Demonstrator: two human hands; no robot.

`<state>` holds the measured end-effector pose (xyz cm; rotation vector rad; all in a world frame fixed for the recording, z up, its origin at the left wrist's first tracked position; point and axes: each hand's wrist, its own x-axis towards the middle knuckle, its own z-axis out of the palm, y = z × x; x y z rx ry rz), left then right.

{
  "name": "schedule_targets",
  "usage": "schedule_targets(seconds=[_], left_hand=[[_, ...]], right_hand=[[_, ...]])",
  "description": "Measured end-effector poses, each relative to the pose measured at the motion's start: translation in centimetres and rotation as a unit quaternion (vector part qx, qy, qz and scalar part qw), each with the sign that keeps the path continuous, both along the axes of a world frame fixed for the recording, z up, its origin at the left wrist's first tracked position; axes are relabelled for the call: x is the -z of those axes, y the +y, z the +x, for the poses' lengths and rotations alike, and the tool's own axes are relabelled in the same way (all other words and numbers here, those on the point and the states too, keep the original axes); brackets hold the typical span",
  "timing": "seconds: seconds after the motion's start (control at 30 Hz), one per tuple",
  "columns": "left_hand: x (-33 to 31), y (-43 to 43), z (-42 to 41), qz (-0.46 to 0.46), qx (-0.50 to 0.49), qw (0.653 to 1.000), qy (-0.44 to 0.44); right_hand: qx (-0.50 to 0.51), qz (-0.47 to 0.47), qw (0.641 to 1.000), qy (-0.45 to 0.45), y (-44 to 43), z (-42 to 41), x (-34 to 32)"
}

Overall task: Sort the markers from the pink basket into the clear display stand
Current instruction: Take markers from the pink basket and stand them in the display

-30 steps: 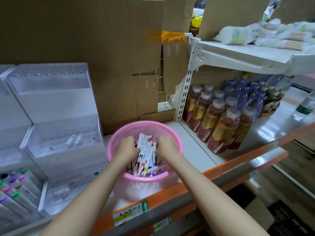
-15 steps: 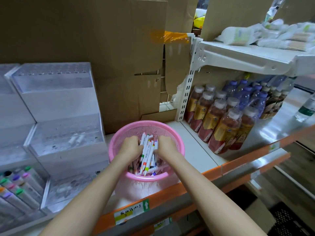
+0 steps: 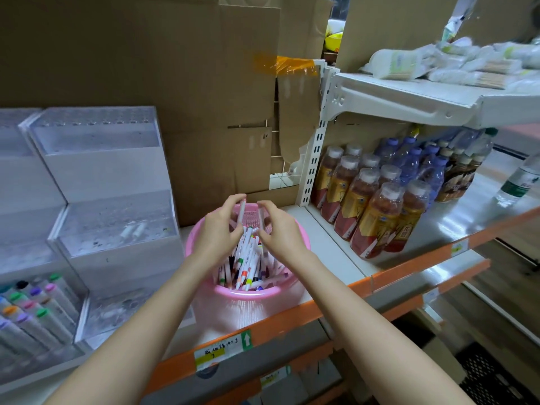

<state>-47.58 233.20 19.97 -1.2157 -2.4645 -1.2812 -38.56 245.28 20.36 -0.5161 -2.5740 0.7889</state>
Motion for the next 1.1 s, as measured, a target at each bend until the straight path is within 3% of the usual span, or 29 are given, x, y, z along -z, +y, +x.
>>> schedule_targets(seconds=[0.13, 0.43, 0.77, 1.1], left_hand=[[-2.2, -1.6, 1.0, 0.029, -0.009, 0.999, 0.044], [-7.0, -9.3, 1.7, 0.076, -0.087, 0.988, 0.104], [-8.8, -19.7, -0.6, 0.072, -0.181, 0.973, 0.124], [-11.2, -28.1, -5.4, 0.092, -0.228, 0.96, 0.134]], right_hand=[[-0.028, -0.01, 0.996, 0.083, -1.4, -0.2, -1.9], [-0.094, -0.041, 0.978, 0.182, -8.1, -2.1, -5.9], [-0.196, -0.035, 0.963, 0.179, -17.7, -6.9, -7.6], [-0.222, -0.047, 0.95, 0.212, -25.7, -12.1, -9.8]])
